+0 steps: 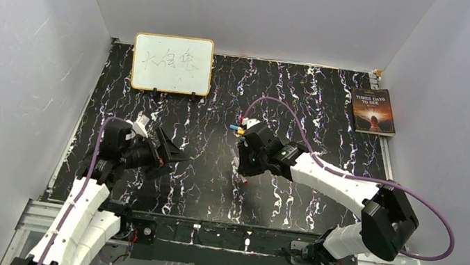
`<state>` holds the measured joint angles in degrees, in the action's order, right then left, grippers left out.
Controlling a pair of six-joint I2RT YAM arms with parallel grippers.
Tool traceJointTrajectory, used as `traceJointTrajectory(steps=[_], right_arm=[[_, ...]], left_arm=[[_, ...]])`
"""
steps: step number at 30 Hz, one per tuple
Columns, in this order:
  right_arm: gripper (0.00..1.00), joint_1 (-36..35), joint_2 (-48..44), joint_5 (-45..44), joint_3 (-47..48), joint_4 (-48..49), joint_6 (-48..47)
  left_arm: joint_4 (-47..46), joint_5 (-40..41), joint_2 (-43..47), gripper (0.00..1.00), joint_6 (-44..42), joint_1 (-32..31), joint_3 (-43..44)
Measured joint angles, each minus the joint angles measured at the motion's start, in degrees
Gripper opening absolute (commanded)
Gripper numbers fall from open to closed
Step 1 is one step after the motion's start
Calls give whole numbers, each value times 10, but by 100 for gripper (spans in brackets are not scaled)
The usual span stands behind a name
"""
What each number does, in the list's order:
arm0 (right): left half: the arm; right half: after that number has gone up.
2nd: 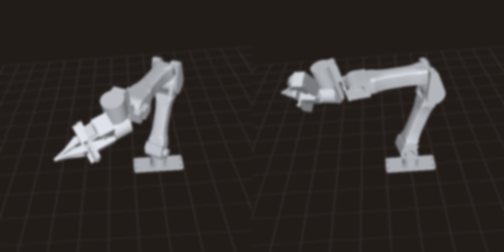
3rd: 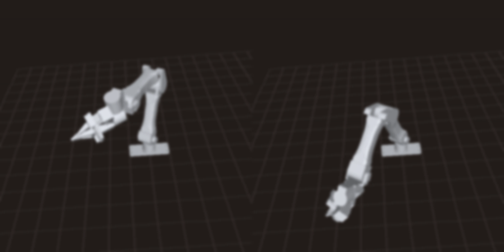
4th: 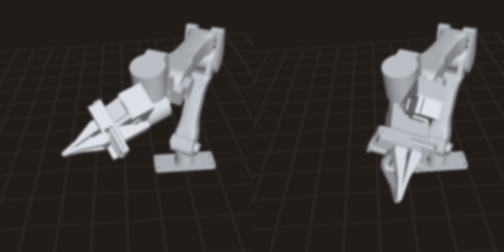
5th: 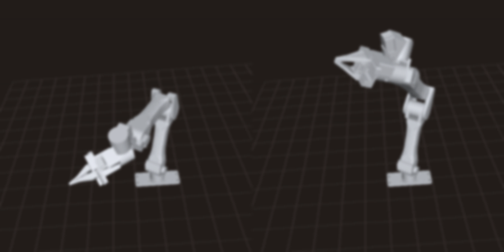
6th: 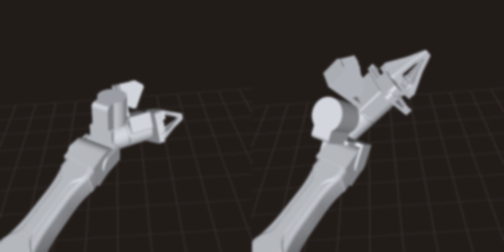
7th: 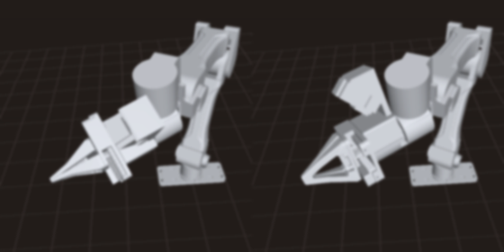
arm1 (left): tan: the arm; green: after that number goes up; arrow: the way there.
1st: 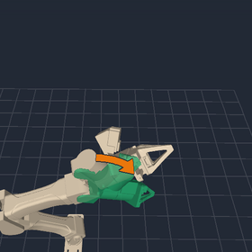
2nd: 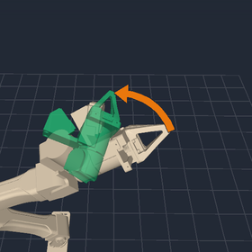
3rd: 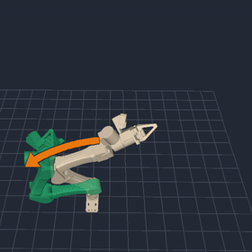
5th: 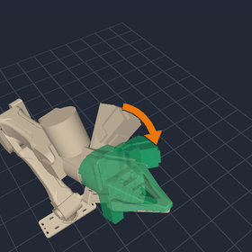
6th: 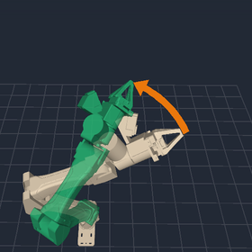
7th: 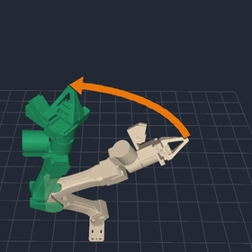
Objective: Open the pen caps
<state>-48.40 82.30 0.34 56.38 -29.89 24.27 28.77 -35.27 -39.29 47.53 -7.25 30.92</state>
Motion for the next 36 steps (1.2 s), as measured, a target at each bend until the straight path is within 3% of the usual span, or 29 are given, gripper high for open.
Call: traceJointTrajectory(steps=[11, 20, 28, 36], right_arm=[[7, -11, -32, 14, -26, -33, 35], [7, -11, -78, 12, -30, -58, 61], [7, -12, -109, 9, -30, -85, 71], [7, -12, -117, -6, -30, -107, 78]], left_arm=[[35, 0, 53, 98, 11, 0, 8], [4, -23, 52, 98, 20, 0, -36], [-99, -37, -16, 98, 49, -9, -43], [-183, 7, -149, 98, 61, -121, 23]])
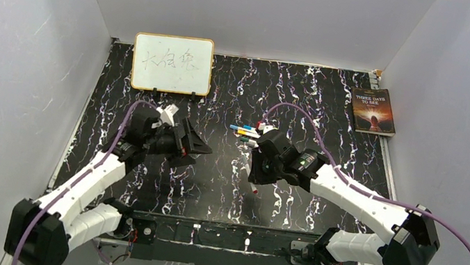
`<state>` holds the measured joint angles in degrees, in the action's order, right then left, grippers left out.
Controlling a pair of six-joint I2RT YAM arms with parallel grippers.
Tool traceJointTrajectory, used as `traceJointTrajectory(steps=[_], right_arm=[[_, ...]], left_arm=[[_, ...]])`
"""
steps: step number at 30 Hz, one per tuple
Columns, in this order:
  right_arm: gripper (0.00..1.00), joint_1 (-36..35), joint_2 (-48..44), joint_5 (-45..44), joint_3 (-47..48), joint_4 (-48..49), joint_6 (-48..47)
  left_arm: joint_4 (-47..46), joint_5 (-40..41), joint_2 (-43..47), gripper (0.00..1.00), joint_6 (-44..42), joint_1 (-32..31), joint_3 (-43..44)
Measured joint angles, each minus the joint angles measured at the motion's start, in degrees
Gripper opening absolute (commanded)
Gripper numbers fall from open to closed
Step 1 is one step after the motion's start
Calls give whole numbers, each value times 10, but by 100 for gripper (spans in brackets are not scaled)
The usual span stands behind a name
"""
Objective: Open the pen caps
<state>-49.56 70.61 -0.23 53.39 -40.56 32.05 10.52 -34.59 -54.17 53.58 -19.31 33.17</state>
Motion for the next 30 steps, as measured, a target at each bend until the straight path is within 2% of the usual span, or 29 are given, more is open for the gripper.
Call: traceJointTrajectory(steps=[5, 14, 22, 26, 30], right_arm=[[7, 0, -8, -1, 0, 2, 14], [6, 0, -18, 2, 4, 16, 21], [6, 0, 6, 35, 191, 9, -7], [7, 0, 6, 94, 174, 69, 7], [6, 0, 7, 152, 122, 133, 35]], left_arm=[[-16, 18, -57, 98, -10, -33, 33], [-14, 25, -35, 98, -17, -34, 51], [-28, 33, 61, 98, 27, -36, 43], [-64, 36, 71, 98, 60, -36, 40], [-145, 38, 67, 98, 112, -36, 32]])
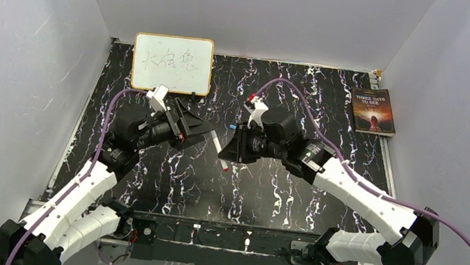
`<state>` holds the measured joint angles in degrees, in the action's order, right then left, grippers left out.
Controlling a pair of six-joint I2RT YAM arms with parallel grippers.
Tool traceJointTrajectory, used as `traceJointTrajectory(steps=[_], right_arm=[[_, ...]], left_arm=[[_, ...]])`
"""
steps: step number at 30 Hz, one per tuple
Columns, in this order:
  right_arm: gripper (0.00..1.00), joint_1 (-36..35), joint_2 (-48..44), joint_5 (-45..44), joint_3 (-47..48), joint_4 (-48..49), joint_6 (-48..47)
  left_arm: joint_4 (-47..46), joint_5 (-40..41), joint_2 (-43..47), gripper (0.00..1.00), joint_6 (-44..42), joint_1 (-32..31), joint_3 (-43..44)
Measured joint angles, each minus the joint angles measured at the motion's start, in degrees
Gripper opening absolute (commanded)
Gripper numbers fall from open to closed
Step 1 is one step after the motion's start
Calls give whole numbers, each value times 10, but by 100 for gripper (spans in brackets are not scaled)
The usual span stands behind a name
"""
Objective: Open the pen caps
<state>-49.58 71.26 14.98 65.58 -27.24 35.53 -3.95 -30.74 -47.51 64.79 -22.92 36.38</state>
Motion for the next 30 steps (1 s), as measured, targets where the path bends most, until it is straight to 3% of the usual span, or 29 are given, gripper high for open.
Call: traceJointTrajectory(steps=[12, 30], right_arm=[[6, -1, 0, 64, -45, 105, 55], [5, -2, 13, 74, -46, 134, 68]], left_arm=[[-99, 17, -38, 97, 43, -2, -17], [-110, 32, -48, 46, 33, -10, -28]])
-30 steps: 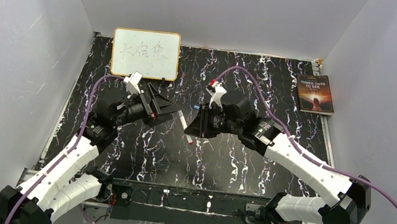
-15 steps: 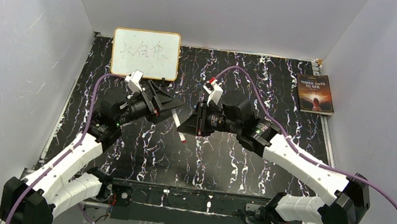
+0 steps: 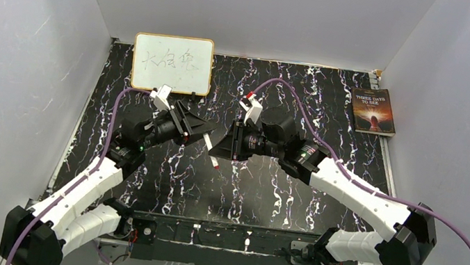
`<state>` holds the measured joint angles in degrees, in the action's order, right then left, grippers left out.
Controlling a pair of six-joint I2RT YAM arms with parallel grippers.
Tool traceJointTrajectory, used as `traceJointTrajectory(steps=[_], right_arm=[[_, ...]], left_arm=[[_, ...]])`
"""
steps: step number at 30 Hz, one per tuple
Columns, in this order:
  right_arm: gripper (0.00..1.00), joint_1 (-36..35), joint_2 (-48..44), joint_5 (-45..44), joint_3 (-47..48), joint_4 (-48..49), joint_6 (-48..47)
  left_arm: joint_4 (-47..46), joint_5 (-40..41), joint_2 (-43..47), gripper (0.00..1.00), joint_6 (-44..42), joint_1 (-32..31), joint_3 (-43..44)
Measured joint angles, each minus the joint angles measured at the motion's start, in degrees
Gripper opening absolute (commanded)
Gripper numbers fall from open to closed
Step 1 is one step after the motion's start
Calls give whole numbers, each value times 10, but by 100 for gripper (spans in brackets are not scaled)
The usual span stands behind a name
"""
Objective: Open the pen caps
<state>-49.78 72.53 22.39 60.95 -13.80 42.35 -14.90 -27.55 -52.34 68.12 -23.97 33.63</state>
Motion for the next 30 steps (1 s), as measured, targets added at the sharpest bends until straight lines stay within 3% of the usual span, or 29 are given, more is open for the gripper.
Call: traceJointTrajectory(steps=[11, 19, 21, 26, 30], right_arm=[[5, 0, 2, 1, -19, 0, 0], [9, 0, 2, 1, -27, -1, 1], [17, -1, 2, 1, -27, -1, 1], [22, -1, 2, 1, -27, 0, 3], [33, 0, 2, 1, -27, 1, 6]], left_arm=[[28, 9, 0, 20, -27, -4, 0], [34, 12, 2, 10, -30, -7, 0], [34, 13, 2, 9, -30, -8, 0], [34, 14, 2, 7, -30, -11, 0], [34, 16, 0, 6, -30, -16, 0]])
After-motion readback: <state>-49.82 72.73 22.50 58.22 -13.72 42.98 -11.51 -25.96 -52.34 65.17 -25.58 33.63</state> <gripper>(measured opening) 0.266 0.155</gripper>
